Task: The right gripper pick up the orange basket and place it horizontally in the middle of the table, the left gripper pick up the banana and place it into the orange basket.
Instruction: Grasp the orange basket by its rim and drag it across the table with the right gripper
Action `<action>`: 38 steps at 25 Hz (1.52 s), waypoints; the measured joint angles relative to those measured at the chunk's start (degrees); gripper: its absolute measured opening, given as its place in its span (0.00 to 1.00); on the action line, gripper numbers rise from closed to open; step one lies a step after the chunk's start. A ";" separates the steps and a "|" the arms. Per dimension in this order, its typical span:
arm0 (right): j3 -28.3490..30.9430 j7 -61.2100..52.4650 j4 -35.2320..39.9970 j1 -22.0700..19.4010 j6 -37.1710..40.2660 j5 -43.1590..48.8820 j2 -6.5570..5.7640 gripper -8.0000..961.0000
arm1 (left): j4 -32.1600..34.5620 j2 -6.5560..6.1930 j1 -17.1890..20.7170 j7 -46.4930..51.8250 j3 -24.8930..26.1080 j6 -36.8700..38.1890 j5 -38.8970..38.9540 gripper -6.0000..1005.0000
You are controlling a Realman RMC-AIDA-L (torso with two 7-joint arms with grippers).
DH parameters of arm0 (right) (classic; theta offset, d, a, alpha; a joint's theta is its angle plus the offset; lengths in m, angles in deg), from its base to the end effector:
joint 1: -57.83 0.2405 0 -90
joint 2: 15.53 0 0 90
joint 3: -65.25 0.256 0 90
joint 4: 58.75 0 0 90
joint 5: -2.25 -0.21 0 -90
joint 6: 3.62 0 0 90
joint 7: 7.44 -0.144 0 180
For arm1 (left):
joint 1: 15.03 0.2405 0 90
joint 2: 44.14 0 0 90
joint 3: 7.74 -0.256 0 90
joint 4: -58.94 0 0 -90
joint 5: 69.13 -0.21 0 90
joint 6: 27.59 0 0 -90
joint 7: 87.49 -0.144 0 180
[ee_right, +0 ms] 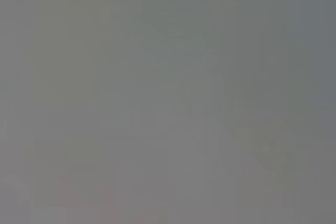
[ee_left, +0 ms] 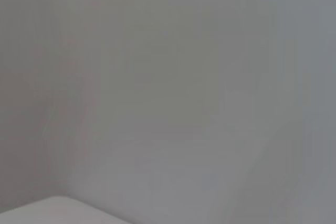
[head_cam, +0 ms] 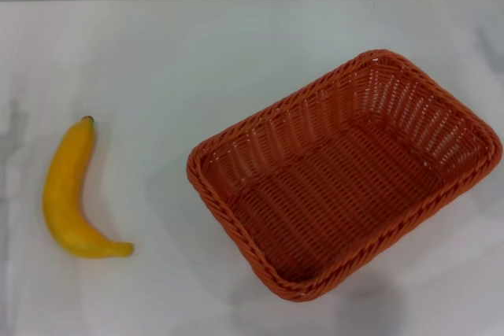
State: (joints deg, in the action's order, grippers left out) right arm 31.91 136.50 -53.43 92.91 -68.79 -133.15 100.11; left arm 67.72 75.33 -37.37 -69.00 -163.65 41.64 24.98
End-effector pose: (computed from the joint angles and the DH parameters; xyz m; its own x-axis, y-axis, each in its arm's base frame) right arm 0.3169 0.3953 0.0601 0.4735 0.1247 -0.8719 -0.8623 -0.1360 -0.4877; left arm -0.3761 0.3005 0.0105 0.4451 -0.0825 0.8917 0.8833 0.2039 -0.4221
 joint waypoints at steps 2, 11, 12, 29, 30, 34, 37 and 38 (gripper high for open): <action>-6.61 -2.99 7.11 -1.93 -0.55 2.97 -0.25 0.90 | 0.06 -0.05 0.81 0.78 -0.01 1.06 -0.31 0.86; -28.10 -45.76 61.33 -17.91 18.95 34.58 -0.76 0.90 | -0.69 -0.20 3.31 3.67 -0.01 2.78 -1.57 0.86; -28.75 -51.92 66.79 -18.82 19.18 41.14 -0.76 0.90 | -0.70 -0.21 3.45 3.68 0.00 2.93 -1.56 0.86; -29.72 -126.46 102.41 -15.21 -21.56 91.71 -0.50 0.89 | -0.70 -0.29 3.70 3.74 -0.09 4.69 -2.47 0.86; -30.63 -128.35 102.61 -15.08 -22.45 92.31 -0.49 0.89 | -0.69 -0.29 3.68 3.74 -0.10 4.69 -2.47 0.86; -35.67 -133.88 102.26 -14.85 -23.43 97.81 -0.49 0.89 | -0.69 -0.29 3.64 3.74 -0.10 5.48 -2.53 0.86; -39.01 -136.28 100.36 -14.11 -23.94 101.85 -0.47 0.88 | -0.70 -0.29 3.63 3.75 -0.09 6.45 -2.75 0.86; -39.69 -136.68 99.40 -13.80 -24.05 102.30 -0.46 0.88 | -0.71 -0.29 3.62 3.75 -0.09 6.56 -2.80 0.86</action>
State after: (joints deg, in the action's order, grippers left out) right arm -7.78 -0.18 45.97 79.12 -92.84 -30.85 99.65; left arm 67.01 75.03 -33.75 -65.26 -163.74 48.19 22.18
